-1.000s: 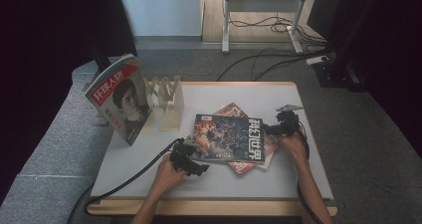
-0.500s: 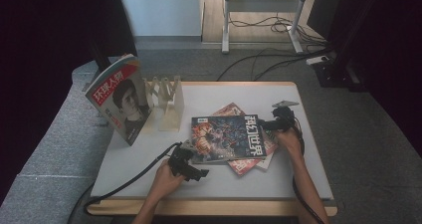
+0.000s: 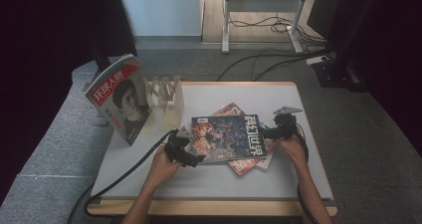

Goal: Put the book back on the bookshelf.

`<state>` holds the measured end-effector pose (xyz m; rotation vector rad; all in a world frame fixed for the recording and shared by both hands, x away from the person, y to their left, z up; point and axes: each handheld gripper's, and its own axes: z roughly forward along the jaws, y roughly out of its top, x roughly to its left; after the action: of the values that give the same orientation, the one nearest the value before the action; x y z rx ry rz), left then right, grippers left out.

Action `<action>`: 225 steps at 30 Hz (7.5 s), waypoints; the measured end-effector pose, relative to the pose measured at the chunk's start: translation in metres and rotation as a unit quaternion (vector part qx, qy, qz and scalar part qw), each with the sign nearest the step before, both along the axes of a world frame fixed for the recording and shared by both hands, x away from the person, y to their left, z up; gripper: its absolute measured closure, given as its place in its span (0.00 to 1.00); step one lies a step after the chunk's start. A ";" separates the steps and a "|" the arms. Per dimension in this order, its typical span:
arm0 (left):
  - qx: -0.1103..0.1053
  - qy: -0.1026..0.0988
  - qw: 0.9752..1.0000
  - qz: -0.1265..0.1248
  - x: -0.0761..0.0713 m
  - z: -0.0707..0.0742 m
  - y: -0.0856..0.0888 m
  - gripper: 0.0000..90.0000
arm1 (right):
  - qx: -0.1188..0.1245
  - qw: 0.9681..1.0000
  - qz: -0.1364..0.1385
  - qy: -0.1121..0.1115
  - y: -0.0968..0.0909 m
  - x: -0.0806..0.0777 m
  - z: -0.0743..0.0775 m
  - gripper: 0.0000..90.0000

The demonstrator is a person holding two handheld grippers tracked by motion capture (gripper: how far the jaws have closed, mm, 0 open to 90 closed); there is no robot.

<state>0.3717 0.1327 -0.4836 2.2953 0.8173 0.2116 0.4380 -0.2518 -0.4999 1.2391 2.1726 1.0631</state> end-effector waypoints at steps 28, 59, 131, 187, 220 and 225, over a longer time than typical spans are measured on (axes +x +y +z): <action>-0.003 0.002 1.000 -0.021 0.086 0.015 -0.041 0.00 | 0.001 0.998 0.054 -0.030 0.007 -0.086 0.010 0.00; -0.010 0.047 0.999 -0.009 0.129 -0.018 -0.044 0.00 | -0.008 0.998 0.060 -0.004 0.019 -0.093 -0.019 0.03; 0.009 0.039 0.999 -0.020 0.019 -0.019 -0.029 0.00 | -0.034 0.999 -0.037 0.012 -0.003 -0.014 -0.010 0.06; -0.020 -0.008 1.000 0.007 0.006 -0.044 0.000 0.00 | 0.022 0.998 0.016 0.056 0.011 0.019 -0.001 0.00; -0.024 -0.004 1.000 0.008 0.007 -0.044 0.000 0.00 | 0.086 0.987 0.050 0.126 0.025 0.051 -0.005 0.11; -0.024 -0.004 1.000 0.008 0.007 -0.044 0.000 0.00 | 0.116 0.985 0.051 0.116 0.018 0.047 0.008 0.18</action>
<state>0.3789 0.1330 -0.5278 2.2426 0.8273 0.2062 0.4853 -0.2335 -0.4915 1.4300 2.3602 1.3012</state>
